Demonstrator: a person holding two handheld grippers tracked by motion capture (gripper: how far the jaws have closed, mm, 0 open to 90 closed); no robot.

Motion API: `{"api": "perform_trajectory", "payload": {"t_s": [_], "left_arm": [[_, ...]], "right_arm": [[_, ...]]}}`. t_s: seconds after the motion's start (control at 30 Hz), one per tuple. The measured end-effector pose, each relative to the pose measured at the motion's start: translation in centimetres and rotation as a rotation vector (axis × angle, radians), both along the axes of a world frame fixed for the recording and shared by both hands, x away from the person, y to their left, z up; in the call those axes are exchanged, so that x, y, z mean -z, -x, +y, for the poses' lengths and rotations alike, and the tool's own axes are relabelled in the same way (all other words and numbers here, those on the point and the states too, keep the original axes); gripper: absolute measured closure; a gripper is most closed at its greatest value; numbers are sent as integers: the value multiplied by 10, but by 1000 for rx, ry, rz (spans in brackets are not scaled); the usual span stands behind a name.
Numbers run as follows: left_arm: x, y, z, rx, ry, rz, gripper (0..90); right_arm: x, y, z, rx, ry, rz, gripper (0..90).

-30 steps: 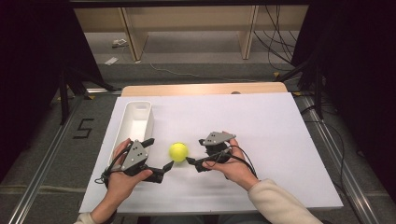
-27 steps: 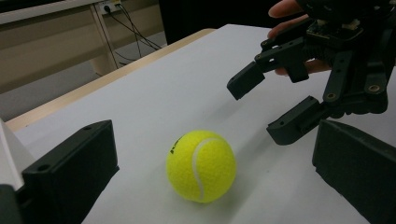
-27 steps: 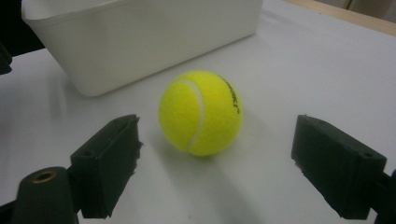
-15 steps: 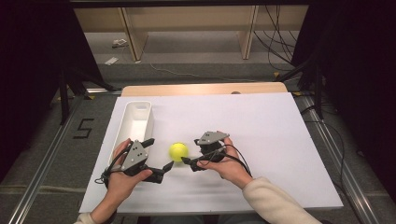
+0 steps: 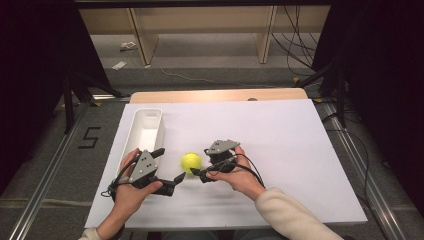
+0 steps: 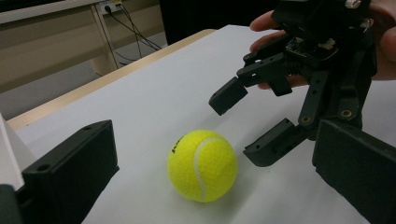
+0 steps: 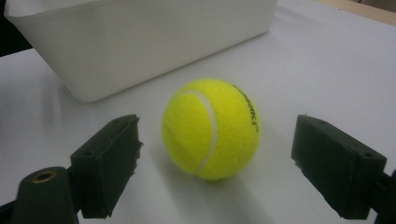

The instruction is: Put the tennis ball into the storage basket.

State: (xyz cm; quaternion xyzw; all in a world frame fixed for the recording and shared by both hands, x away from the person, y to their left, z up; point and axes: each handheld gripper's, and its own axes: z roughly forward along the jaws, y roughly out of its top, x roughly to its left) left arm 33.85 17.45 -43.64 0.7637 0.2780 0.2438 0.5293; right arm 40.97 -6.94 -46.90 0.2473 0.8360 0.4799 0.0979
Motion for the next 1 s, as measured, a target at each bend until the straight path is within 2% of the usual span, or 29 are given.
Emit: {"api": "perform_trajectory", "payload": {"t_s": [0.33, 1.0], "left_arm": [[0, 0, 0, 0, 2, 0, 0], [0, 0, 0, 4, 5, 3, 0]], "right_arm": [[2, -5, 8, -4, 8, 0, 161], [16, -13, 28, -30, 50, 11, 161]]}}
